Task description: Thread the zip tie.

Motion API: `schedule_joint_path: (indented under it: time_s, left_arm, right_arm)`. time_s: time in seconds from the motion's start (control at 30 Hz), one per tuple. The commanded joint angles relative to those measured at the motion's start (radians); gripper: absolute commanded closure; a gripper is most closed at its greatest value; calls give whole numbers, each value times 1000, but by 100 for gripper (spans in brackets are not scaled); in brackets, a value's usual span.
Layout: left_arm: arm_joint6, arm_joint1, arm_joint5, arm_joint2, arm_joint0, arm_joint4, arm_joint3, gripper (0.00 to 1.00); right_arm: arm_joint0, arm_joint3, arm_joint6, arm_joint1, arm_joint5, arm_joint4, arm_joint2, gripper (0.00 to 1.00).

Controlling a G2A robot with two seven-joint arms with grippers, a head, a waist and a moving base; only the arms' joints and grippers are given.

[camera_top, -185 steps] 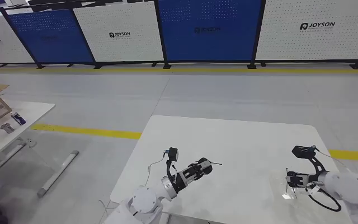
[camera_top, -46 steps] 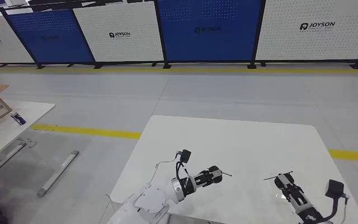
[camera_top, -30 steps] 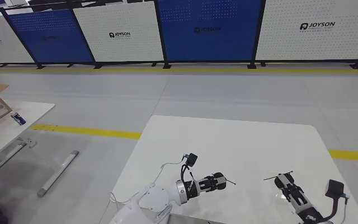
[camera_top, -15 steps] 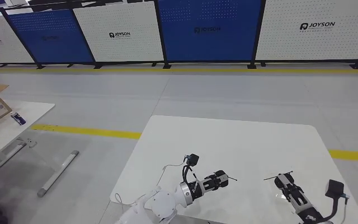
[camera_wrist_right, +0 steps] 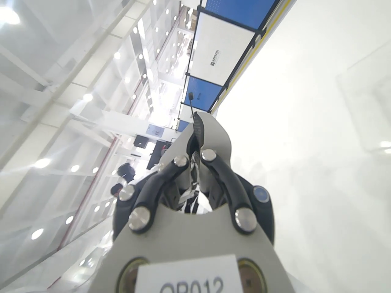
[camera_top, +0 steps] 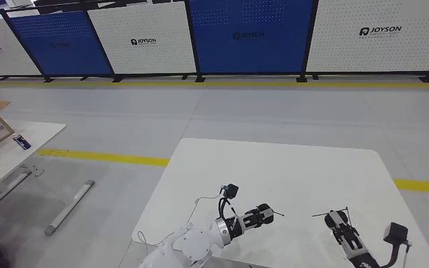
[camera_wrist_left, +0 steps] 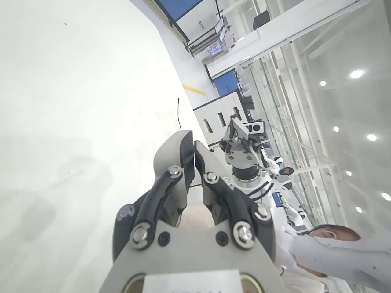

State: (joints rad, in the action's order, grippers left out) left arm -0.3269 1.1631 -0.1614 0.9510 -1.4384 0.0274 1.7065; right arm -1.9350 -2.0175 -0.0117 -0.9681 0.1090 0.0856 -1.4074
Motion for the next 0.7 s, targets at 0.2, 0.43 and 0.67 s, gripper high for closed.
schedule_joint_path:
  time_s: [0.2, 0.43, 0.67]
  left_arm:
    - [0, 0, 0, 0, 0, 0, 0, 100]
    - [8, 1, 7, -3, 3, -4, 8, 100]
    - [2, 3, 45, -13, 15, -2, 37, 100]
  right_arm:
    - [17, 12, 54, -2, -51, -25, 6, 100]
    - [17, 12, 54, -2, -51, -25, 6, 100]
    - [17, 12, 54, -2, -51, -25, 6, 100]
